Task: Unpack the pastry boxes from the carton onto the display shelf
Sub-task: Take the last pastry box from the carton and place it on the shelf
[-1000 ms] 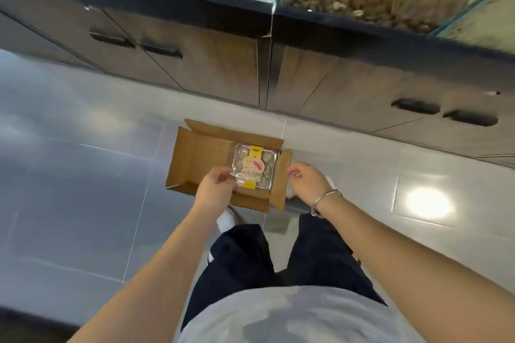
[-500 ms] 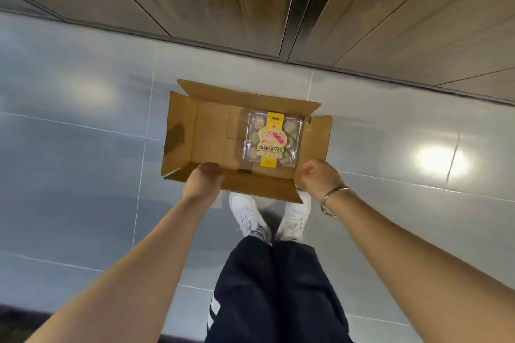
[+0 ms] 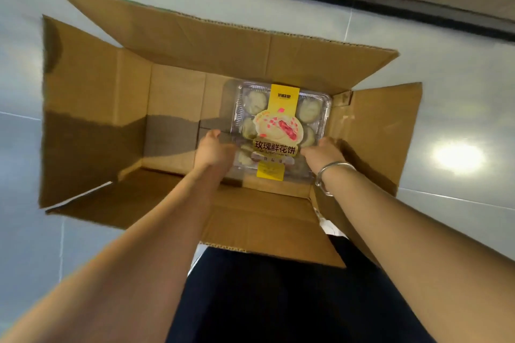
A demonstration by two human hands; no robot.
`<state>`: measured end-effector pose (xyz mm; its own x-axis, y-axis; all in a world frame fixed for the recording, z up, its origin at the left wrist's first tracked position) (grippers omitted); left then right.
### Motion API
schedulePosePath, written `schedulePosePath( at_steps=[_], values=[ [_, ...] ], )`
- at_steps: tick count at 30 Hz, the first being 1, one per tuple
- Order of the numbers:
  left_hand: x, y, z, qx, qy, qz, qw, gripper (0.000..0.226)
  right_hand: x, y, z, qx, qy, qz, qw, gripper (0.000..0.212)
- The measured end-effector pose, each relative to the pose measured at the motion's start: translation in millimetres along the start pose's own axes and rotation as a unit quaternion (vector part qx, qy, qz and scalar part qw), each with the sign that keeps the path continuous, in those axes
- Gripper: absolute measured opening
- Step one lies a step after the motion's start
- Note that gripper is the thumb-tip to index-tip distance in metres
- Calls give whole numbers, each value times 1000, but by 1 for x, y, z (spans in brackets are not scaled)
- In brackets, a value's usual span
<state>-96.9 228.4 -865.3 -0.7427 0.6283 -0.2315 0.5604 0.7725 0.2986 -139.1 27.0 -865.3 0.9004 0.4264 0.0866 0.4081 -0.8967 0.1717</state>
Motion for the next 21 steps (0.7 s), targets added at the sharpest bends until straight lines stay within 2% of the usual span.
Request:
schedulePosePath(
  at_steps=[2,5,7,9,11,14,15,16,17,18,21],
  values=[
    [3,-6,24,4,9,-23,1000,53,-1,-5,26,-27,-37,37,998,51],
    [8,-19,51,30,15,-43,999,39,-3,-12,57,-79,-74,158,981,75],
    [11,-23,58,40,28,-73,996,42,-4,-15,64,-92,-78,172,978,84],
    [18,-20,56,22,44,-96,994,51,-11,-17,70,-67,-72,194,976,92],
    [27,-17,46,26,46,-141,989,53,-19,-17,63,-29,-61,236,969,88],
    [26,-25,13,83,1,-216,973,37,-17,-33,32,80,-16,323,943,41],
    [23,-29,-1,88,-22,-217,972,30,-12,-39,14,113,-4,342,933,46],
    [18,-31,-16,76,-38,-211,974,27,-9,-47,2,118,6,326,938,67],
    [15,-30,-33,53,-44,-206,976,25,-9,-50,-7,97,22,300,949,89],
    [11,-26,-54,28,-44,-210,976,22,-10,-50,-23,68,44,260,962,97],
    [11,-10,-108,28,-41,-298,953,14,-23,-31,-77,-15,25,197,980,74]
  ],
)
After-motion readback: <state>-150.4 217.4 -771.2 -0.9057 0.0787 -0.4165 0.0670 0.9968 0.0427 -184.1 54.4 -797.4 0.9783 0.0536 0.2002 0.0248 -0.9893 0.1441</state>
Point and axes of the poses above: each hand's wrist, its own z-axis towards the middle knuckle, its own y-axis out of the back of the hand, x = y × z, the point moved 5 cm from there along z, towards the middle knuckle, and after that the axes turned 11 degrees about x, right-handed, at the moved point
